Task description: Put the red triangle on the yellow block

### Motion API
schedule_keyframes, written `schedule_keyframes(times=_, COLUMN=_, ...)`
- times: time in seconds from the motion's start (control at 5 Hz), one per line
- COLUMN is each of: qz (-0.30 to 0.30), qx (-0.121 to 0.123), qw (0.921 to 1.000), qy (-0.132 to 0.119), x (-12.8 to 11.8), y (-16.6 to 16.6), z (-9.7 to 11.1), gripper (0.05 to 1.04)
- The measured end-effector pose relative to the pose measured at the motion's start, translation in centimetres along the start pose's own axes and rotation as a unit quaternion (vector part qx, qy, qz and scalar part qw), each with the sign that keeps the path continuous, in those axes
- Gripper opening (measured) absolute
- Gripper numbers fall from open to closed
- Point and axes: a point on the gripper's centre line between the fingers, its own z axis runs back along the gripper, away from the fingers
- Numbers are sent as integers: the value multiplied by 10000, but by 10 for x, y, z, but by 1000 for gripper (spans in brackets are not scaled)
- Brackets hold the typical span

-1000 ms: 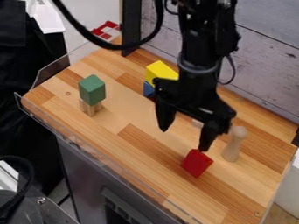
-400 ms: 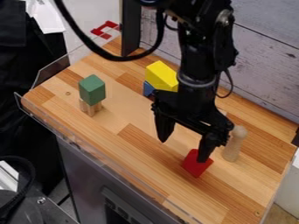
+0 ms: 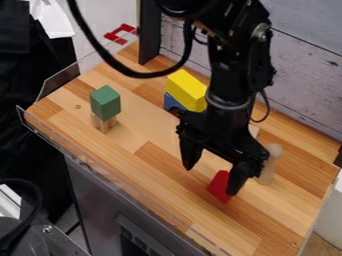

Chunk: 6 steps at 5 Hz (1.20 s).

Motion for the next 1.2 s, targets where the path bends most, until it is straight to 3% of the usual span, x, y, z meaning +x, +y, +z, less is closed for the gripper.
schedule_keyframes(times=0.4, qz=-116, qx=7, qw=9996, qy=262, x=-6, y=-5, z=-15, gripper=999)
schedule_keyframes(times=1.0, qz=-130, qx=71, qw=9993, qy=342, x=12, y=-7, z=-28, gripper=1000)
schedule_keyframes(times=1.2, qz=-120, qx=79, qw=9993, qy=356, x=18, y=-9, z=-30, gripper=949)
